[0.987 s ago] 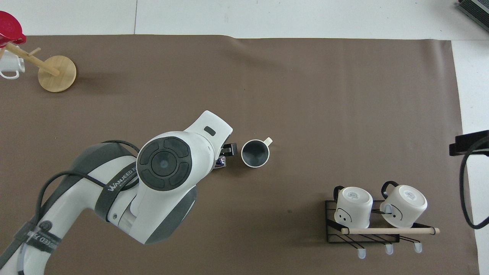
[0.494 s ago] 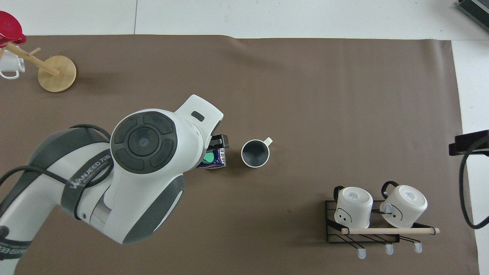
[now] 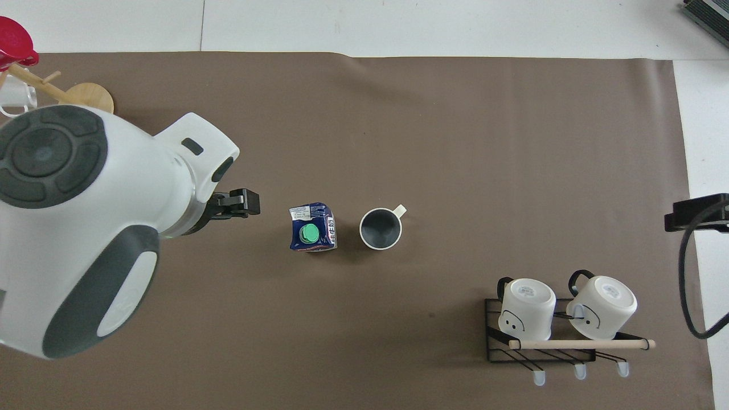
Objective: Place cup and milk on table
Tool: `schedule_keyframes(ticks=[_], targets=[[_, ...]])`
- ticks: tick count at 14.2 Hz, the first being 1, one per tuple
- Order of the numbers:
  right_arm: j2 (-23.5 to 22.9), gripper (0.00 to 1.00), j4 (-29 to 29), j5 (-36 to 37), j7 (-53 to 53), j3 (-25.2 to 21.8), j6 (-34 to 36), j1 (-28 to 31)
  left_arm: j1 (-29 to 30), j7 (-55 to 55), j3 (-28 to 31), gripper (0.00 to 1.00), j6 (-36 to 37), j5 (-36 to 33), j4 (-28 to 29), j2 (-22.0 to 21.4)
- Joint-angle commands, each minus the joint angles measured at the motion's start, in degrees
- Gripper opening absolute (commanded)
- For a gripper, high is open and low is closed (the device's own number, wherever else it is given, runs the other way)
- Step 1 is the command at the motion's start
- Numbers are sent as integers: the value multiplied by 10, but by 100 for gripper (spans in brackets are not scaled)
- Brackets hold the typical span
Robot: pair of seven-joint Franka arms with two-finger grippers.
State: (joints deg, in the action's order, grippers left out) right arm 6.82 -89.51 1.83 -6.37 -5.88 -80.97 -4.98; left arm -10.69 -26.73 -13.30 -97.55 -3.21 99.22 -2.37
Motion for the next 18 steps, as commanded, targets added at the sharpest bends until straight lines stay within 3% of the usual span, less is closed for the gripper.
schedule_keyframes(ticks=[1,9,12,15,18], targets=[[8,100,-8,-9,9,0,-8,1,59,97,-2,100,28,3,-3,-22],[8,100,-8,-9,10,0,-8,2,156,227,-2,100,71,8,-25,-30],[8,100,-8,-9,10,0,-8,2,192,245,0,100,80,38,-25,-30],[-1,100,5,-4,10,-1,-16,3,195,265,1,100,87,42,-25,-30],[-13,100,25,-10,12,0,22,9,194,265,1,100,89,42,-25,-30]])
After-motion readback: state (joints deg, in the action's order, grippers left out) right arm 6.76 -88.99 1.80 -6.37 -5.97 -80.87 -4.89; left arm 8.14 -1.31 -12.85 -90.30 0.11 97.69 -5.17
